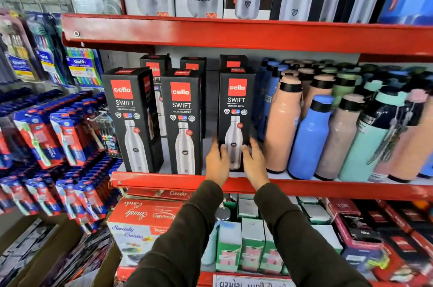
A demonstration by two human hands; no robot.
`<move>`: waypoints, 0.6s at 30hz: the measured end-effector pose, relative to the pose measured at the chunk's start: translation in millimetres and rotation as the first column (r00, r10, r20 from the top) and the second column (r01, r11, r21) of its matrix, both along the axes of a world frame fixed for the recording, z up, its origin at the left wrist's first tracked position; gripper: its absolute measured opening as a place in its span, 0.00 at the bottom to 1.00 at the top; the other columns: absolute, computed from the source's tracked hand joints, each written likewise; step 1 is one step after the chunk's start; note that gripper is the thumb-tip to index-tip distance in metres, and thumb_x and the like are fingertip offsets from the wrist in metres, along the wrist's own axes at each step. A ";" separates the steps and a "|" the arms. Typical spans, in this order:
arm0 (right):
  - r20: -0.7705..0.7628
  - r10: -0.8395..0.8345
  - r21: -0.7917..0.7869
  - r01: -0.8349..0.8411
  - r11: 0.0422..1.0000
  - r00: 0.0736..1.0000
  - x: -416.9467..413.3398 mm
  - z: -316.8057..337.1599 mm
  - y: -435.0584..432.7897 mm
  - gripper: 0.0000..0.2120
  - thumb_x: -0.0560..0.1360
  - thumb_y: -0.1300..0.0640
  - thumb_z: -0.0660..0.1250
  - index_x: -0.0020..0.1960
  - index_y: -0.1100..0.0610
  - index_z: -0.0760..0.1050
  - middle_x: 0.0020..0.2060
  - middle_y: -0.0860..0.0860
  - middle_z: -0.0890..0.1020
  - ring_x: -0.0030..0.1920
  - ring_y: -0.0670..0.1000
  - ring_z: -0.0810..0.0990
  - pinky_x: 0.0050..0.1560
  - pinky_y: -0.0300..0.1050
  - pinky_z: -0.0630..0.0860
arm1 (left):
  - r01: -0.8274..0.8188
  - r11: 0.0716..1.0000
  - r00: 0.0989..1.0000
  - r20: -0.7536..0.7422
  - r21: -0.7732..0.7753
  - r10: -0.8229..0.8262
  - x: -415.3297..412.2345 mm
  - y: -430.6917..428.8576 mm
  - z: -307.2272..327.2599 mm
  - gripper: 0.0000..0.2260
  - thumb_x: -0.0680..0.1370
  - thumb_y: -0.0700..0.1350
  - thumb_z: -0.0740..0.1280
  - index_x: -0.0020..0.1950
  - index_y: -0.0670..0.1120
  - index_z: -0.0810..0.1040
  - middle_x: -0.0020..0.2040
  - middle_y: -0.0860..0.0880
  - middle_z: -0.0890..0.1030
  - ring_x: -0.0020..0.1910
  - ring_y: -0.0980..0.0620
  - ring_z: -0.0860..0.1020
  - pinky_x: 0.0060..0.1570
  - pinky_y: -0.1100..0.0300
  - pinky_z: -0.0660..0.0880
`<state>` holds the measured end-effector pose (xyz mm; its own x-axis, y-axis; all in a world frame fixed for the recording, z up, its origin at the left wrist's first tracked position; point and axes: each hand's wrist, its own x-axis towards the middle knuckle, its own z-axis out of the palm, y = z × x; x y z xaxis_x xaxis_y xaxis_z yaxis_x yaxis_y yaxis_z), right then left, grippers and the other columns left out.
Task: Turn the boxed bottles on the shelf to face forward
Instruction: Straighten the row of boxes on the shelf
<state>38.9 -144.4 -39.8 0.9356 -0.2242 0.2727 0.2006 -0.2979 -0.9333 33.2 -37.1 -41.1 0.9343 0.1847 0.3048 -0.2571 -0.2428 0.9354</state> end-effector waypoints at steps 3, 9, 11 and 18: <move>0.023 0.005 -0.017 -0.004 1.000 1.000 0.7 -1.3 -5.1 0.22 0.83 0.60 0.58 0.76 0.59 0.63 0.73 0.58 0.70 0.74 0.56 0.69 0.67 0.38 0.62 | -0.050 0.999 0.998 -0.035 0.013 0.051 3.6 2.5 -1.8 0.18 0.84 0.45 0.57 0.74 0.42 0.69 0.67 0.39 0.79 0.67 0.40 0.76 0.63 0.60 0.69; 0.052 0.037 -0.030 -0.036 0.999 0.998 -7.1 -1.2 -7.9 0.21 0.82 0.60 0.60 0.74 0.60 0.66 0.71 0.58 0.73 0.71 0.56 0.71 0.67 0.39 0.64 | -0.121 0.992 0.993 0.016 0.027 0.121 -5.8 6.0 -1.2 0.16 0.83 0.44 0.60 0.70 0.43 0.74 0.62 0.42 0.82 0.62 0.45 0.80 0.55 0.68 0.67; 0.064 0.051 -0.022 -0.050 0.999 0.997 -11.5 -1.4 -7.7 0.20 0.82 0.60 0.60 0.74 0.60 0.66 0.70 0.57 0.74 0.70 0.55 0.72 0.67 0.39 0.64 | -0.128 0.992 0.992 0.024 0.018 0.127 -9.3 7.5 -3.1 0.16 0.83 0.44 0.60 0.70 0.44 0.75 0.62 0.43 0.83 0.62 0.46 0.80 0.57 0.65 0.69; 0.073 0.093 -0.028 -0.091 0.995 0.993 -34.4 -1.2 -8.8 0.19 0.82 0.59 0.60 0.73 0.58 0.67 0.60 0.44 0.72 0.63 0.42 0.71 0.63 0.34 0.64 | -0.089 0.996 0.995 0.037 -0.013 0.089 -29.2 11.4 -9.1 0.17 0.84 0.47 0.59 0.72 0.46 0.73 0.64 0.47 0.82 0.63 0.51 0.79 0.66 0.59 0.73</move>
<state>4.5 -153.3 -41.0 0.9290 -0.1305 0.3463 0.2965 -0.2973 -0.9076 4.0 -25.7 -50.2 0.9019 0.2704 0.3370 -0.2703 -0.2553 0.9283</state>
